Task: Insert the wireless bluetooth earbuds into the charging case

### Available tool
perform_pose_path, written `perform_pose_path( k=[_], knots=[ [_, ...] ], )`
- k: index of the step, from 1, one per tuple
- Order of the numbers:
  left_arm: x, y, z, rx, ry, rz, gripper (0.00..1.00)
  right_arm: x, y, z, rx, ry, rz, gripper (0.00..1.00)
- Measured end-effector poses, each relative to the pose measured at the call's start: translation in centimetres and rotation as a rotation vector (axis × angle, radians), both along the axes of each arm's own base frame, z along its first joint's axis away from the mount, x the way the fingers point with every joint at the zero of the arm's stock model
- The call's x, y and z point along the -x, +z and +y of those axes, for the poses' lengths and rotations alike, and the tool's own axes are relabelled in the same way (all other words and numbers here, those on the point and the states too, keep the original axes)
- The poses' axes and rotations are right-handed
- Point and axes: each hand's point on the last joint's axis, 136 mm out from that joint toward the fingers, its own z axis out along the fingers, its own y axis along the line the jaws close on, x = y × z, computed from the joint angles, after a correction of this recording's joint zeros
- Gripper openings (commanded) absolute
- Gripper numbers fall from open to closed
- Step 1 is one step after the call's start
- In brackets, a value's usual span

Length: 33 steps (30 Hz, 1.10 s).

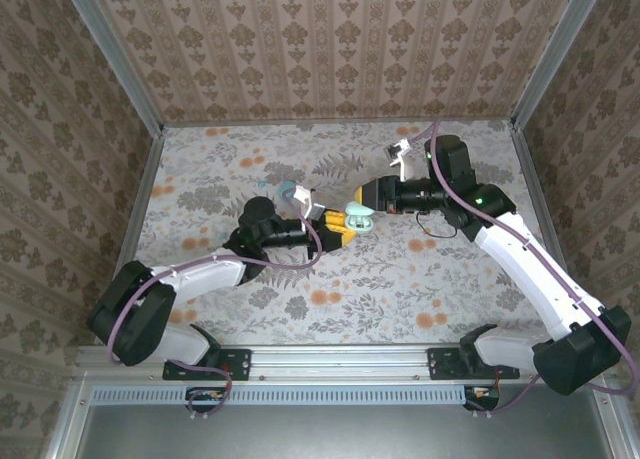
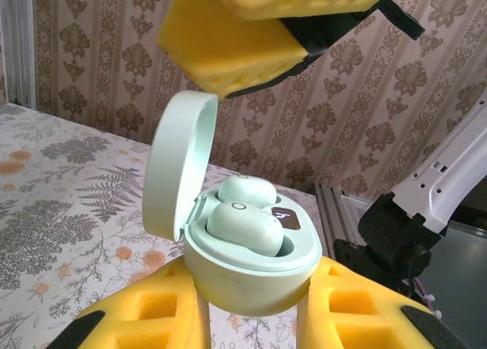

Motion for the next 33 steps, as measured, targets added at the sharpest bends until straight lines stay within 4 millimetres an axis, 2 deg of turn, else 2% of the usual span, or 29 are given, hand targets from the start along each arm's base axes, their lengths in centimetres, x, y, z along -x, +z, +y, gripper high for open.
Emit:
perform_pose_path(
  k=[12,18,22,25,29,33],
  knots=[
    [0.0,0.2,0.2,0.003,0.015,0.006,0.03,2.9,-0.7,-0.3,-0.032,0.026,0.036,0.29],
    [0.3,1.6,0.7,0.025,0.027,-0.031,0.03,3.5,0.2,-0.5,-0.047,0.022,0.02,0.3],
    [0.4,2.5,0.9,0.042,0.039,-0.063,0.03,3.7,0.8,-0.7,-0.055,0.014,0.008,0.36],
    [0.3,2.5,1.0,0.039,0.043,-0.064,0.03,3.5,0.7,-1.0,-0.053,-0.014,0.017,0.41],
    [0.2,2.3,1.0,0.034,0.05,-0.062,0.03,3.1,-0.5,-1.1,-0.059,-0.058,0.068,0.43],
    [-0.1,1.3,1.0,0.005,0.067,-0.034,0.03,2.7,-1.8,-1.0,-0.087,-0.089,0.122,0.45]
  ],
)
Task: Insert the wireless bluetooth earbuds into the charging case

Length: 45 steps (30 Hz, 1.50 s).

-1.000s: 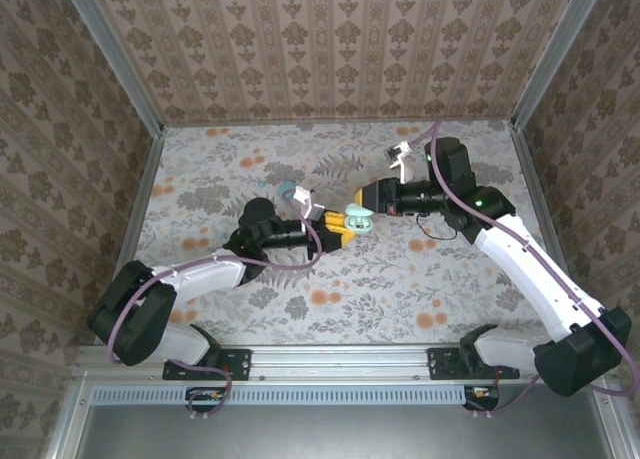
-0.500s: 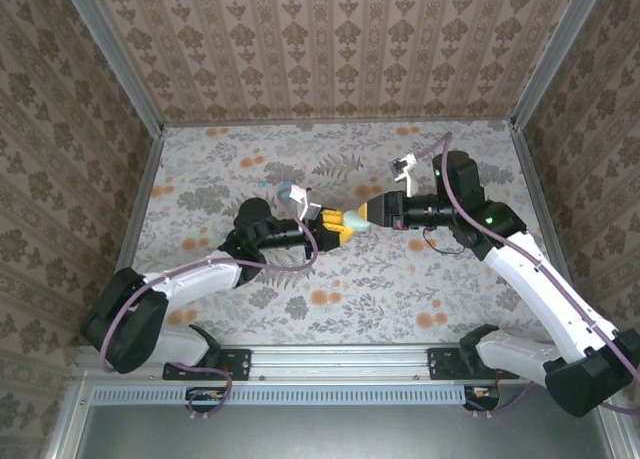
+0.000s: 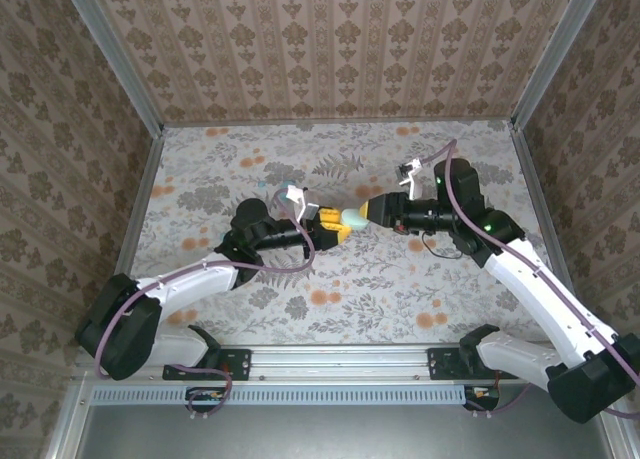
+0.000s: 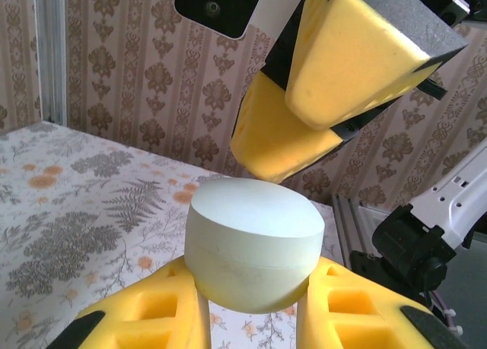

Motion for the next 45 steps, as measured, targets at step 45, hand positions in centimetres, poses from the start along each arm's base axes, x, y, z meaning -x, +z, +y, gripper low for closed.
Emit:
perform_pose_path(
  k=[45],
  knots=[
    [-1.2,0.8,2.2,-0.007,0.119,-0.073,0.09,-4.0,-3.2,-5.5,0.231,-0.228,0.085,0.51]
  ],
)
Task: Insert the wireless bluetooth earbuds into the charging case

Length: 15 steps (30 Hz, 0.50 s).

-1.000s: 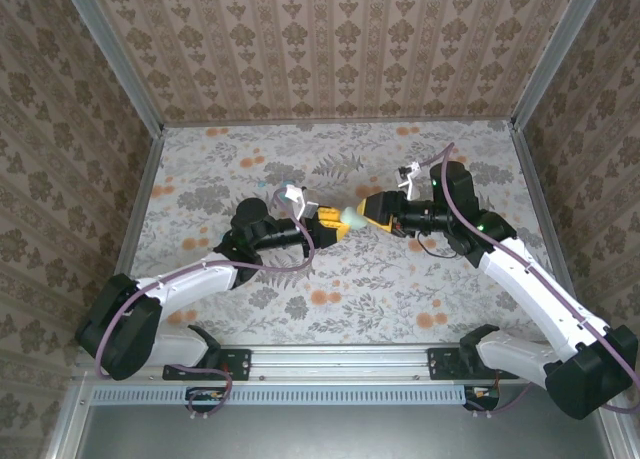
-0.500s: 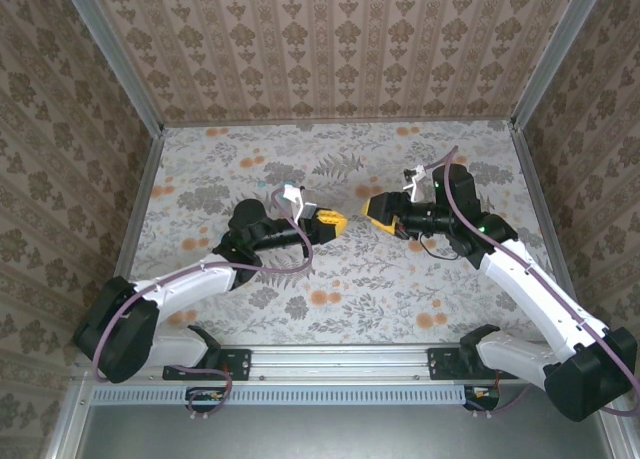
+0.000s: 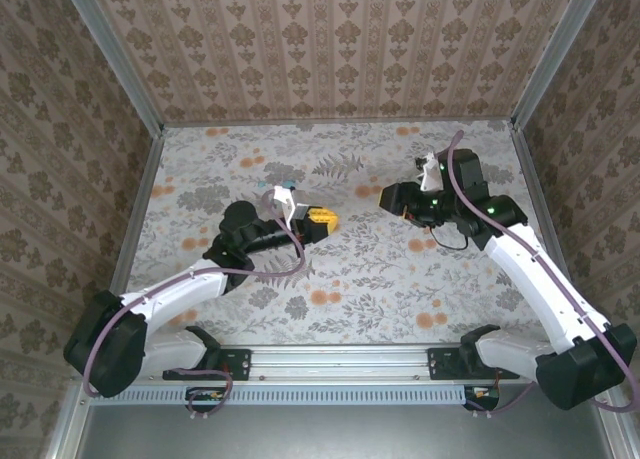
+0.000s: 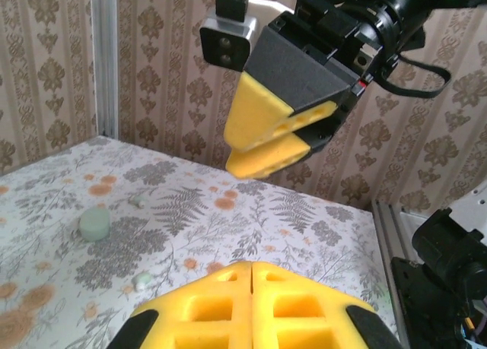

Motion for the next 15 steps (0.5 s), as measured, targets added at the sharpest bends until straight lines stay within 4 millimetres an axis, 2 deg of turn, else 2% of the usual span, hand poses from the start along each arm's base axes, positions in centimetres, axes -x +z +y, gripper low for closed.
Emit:
perform_pose_path(
  k=[7,9,12,15],
  knots=[
    [-1.0,-2.3,0.3,-0.081,0.053,0.024,0.25,-2.4,-1.7,-2.3,0.183,-0.05,-0.001,0.51],
    [-1.5,-3.1,0.3,-0.108,0.071,0.035,0.31,-4.0,-2.5,-3.0,0.256,-0.062,0.003,0.53],
    [-2.6,-4.2,-0.2,-0.151,0.095,0.058,0.41,-7.6,-4.2,-4.8,0.371,-0.107,0.029,0.55],
    [-3.7,-5.3,-0.7,-0.19,0.12,0.069,0.5,-11.7,-7.0,-7.4,0.474,-0.171,0.087,0.56]
  ],
)
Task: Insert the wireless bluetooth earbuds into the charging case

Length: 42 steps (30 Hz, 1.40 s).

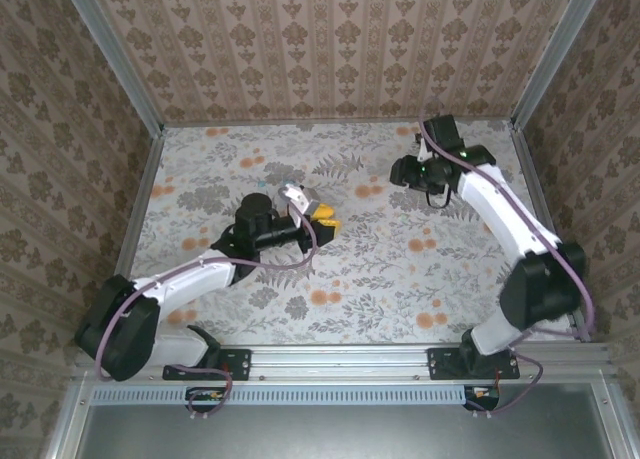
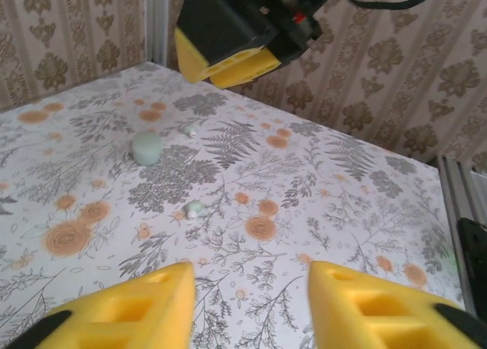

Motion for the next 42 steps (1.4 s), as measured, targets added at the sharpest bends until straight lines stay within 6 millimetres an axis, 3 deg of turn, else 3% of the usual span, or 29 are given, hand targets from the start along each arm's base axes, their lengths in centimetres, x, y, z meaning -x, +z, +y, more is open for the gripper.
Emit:
perform_pose_path(
  k=[5,10,16,21,29,33,35,42],
  knots=[
    [-1.1,-2.1,-1.1,-0.071,0.024,0.007,0.58,-5.9,-5.1,-4.3,0.102,-0.105,0.087,0.59],
    [-2.2,-4.7,-2.1,-0.127,0.03,0.027,0.62,-9.8,-9.1,-6.9,0.165,-0.167,0.148,0.62],
    [-3.2,-8.0,-2.9,-0.173,0.03,0.075,0.64,-12.6,-12.4,-7.6,0.196,-0.187,0.187,0.62],
    [-3.5,-9.5,-3.3,-0.183,0.026,0.091,0.64,-14.2,-14.3,-7.5,0.197,-0.19,0.203,0.62],
    [-3.7,-9.3,-3.5,-0.168,0.025,0.08,0.65,-13.3,-15.4,-7.5,0.201,-0.19,0.25,0.6],
    [-3.7,-9.3,-3.5,-0.167,0.025,0.078,0.65,-12.0,-17.0,-7.4,0.217,-0.18,0.297,0.59],
    [-3.7,-9.2,-3.5,-0.165,0.025,0.077,0.65,-11.7,-16.6,-7.1,0.211,-0.175,0.283,0.58],
    [-3.6,-8.2,-3.4,-0.149,0.027,0.066,0.65,-7.5,-16.9,-5.8,0.179,-0.146,0.332,0.56]
  ],
)
